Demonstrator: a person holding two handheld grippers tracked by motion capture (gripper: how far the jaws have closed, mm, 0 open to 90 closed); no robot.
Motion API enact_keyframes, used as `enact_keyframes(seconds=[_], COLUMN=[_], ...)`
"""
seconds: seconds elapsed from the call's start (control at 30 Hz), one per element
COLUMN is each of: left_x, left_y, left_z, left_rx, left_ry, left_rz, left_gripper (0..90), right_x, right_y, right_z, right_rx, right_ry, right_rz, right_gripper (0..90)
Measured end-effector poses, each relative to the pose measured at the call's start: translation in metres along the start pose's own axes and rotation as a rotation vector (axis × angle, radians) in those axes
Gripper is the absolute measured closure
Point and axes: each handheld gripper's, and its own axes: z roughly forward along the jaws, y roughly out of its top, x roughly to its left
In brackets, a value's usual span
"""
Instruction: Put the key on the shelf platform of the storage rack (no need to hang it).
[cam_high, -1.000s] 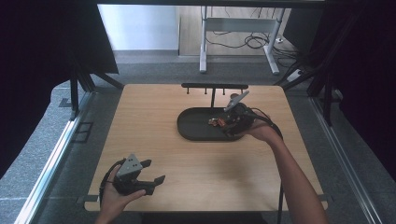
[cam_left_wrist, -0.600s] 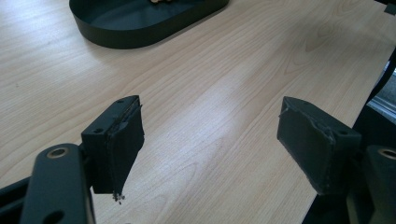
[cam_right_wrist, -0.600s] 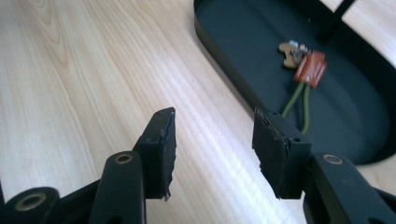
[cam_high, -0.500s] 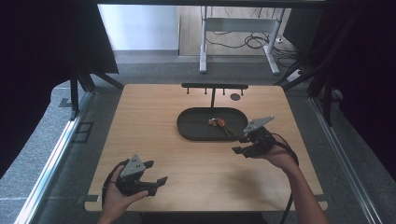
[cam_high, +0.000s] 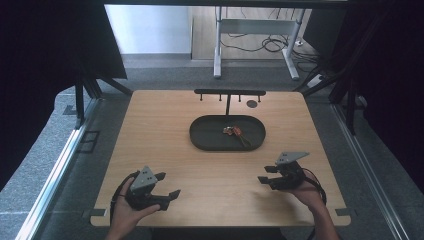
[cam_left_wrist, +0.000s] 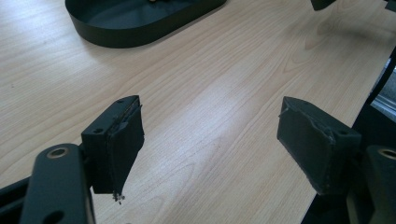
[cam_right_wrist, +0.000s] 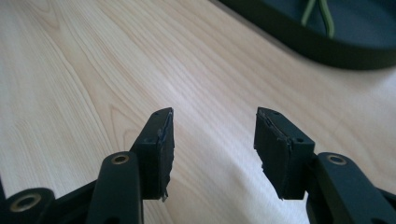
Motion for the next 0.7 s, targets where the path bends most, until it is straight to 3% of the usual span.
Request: enact_keyframes(seconds=[0.1, 0.17, 0.27, 0.4, 0.53, 0.7], left_x=[-0.001, -0.001, -0.002, -0.003, -0.002, -0.002], left_y=[0.000, 0.000, 0.000, 0.000, 0.000, 0.001], left_z=[0.002, 0.002, 0.003, 0.003, 0.002, 0.001], left_rx=[0.004, 0.007, 0.010, 0.009, 0.007, 0.003], left_ry=[-0.001, -0.002, -0.002, -0.003, -0.002, -0.002], left_rz=[0.001, 0.005, 0.006, 0.008, 0.009, 0.008], left_gripper=[22.9, 22.9, 22.9, 22.9, 22.9, 22.9], right_x=[0.001, 0.001, 0.001, 0.000, -0.007, -0.017], right_y=[-0.010, -0.012, -0.013, -0.016, -0.026, -0.040], right_z=[0.001, 0.001, -0.002, 0.000, 0.005, 0.010], right_rx=[-0.016, 0.007, -0.017, -0.015, 0.007, 0.041], right_ry=[0.004, -0.010, -0.015, -0.038, -0.106, -0.227], right_rz=[0.017, 0.003, 0.014, 0.026, 0.080, 0.148], right_gripper=[48.1, 47.5, 47.0, 41.8, 35.7, 33.3])
